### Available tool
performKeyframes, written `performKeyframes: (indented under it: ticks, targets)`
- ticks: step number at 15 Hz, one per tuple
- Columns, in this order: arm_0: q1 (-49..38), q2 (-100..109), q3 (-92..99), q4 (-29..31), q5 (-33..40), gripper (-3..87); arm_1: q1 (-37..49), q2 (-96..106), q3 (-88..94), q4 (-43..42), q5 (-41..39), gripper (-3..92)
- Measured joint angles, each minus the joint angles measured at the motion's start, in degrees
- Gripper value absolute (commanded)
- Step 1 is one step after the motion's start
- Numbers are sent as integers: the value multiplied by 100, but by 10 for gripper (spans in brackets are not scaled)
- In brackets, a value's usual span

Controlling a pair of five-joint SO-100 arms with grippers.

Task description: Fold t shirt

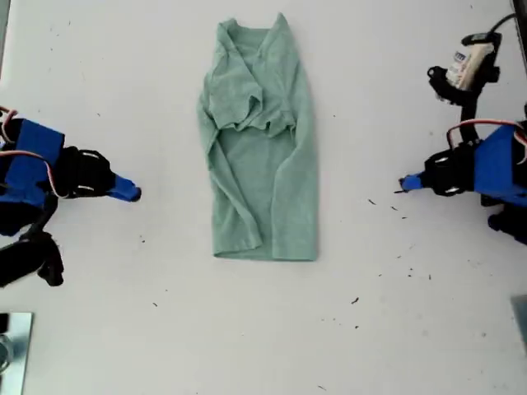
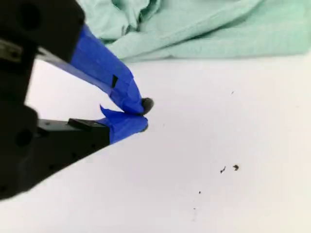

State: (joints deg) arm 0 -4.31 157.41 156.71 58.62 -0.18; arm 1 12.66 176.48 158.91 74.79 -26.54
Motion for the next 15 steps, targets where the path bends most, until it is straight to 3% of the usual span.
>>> performKeyframes:
  ticks: [2, 3, 4, 5, 7, 9, 15]
  targets:
    - [281, -2259, -2593, 826, 105, 1, -378, -2681, -2707, 255, 53, 24]
    - [316, -3243, -3841, 1143, 272, 80, -554, -3911, -4008, 404, 141, 31]
    - [387, -4025, -4887, 1327, 448, 237, -703, -4957, -5168, 598, 237, 200]
    - [466, -4702, -5766, 1529, 598, 303, -826, -5801, -6135, 835, 334, 274]
    - [624, -5862, -7102, 1898, 896, 323, -1028, -6935, -7550, 1222, 387, 343]
    - [729, -6346, -7541, 2039, 1002, 329, -1195, -7752, -8622, 1819, 483, 350]
    - [668, -7611, -7585, 1846, 1002, 347, -1406, -9105, -9123, 2065, 1063, 341]
